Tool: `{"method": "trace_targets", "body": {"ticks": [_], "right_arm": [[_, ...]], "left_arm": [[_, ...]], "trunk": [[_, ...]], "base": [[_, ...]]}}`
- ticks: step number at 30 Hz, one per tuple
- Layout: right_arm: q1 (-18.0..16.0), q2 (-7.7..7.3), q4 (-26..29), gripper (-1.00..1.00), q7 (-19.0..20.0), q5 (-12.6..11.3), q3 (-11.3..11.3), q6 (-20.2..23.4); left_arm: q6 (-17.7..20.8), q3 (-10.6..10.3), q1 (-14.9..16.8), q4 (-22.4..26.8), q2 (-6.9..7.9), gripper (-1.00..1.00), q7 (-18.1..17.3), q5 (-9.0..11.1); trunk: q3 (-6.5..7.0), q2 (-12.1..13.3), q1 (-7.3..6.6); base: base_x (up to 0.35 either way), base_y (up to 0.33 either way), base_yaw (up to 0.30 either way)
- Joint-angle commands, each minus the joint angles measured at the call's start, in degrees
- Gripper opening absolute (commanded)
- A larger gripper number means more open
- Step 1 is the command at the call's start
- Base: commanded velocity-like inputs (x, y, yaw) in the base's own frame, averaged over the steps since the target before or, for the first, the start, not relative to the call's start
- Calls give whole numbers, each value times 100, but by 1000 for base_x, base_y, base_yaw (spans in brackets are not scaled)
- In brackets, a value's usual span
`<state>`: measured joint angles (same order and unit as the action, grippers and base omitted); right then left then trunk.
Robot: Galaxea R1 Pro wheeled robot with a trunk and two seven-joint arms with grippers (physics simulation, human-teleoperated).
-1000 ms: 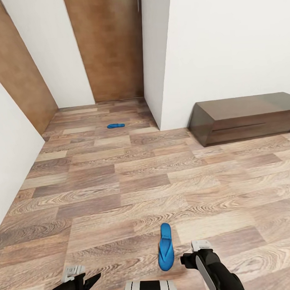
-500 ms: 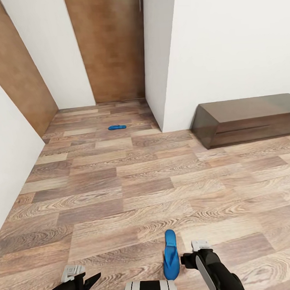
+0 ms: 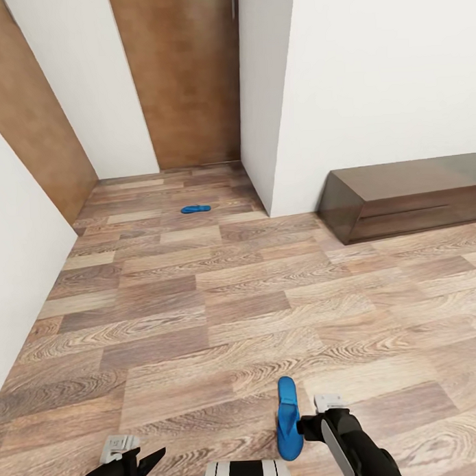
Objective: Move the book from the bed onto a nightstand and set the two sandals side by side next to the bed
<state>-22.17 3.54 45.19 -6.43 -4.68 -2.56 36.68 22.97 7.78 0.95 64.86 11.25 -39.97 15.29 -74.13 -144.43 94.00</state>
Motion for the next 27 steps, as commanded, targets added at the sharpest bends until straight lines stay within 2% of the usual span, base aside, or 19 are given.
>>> {"method": "trace_targets", "body": {"ticks": [1,8,15,22,27], "right_arm": [[-2,-2,8,100,-51,-51,-17,23],[-1,-2,8,100,-51,-51,-17,23],[-1,-2,8,100,-51,-51,-17,23],[-2,-2,8,100,-51,-51,-17,23],[-2,-2,8,100,-51,-48,-17,23]], "left_arm": [[50,4,2,0,0,100,-11,45],[50,4,2,0,1,100,-11,45],[50,4,2,0,6,100,-11,45],[50,12,2,0,8,100,-11,53],[50,13,2,0,6,100,-11,50]], "trunk": [[-4,-2,-1],[-4,-2,-1],[-4,-2,-1],[-4,-2,-1],[-4,-2,-1]], "base": [[0,26,0],[1,9,0],[69,153,0],[23,30,0],[215,3,0]]}}
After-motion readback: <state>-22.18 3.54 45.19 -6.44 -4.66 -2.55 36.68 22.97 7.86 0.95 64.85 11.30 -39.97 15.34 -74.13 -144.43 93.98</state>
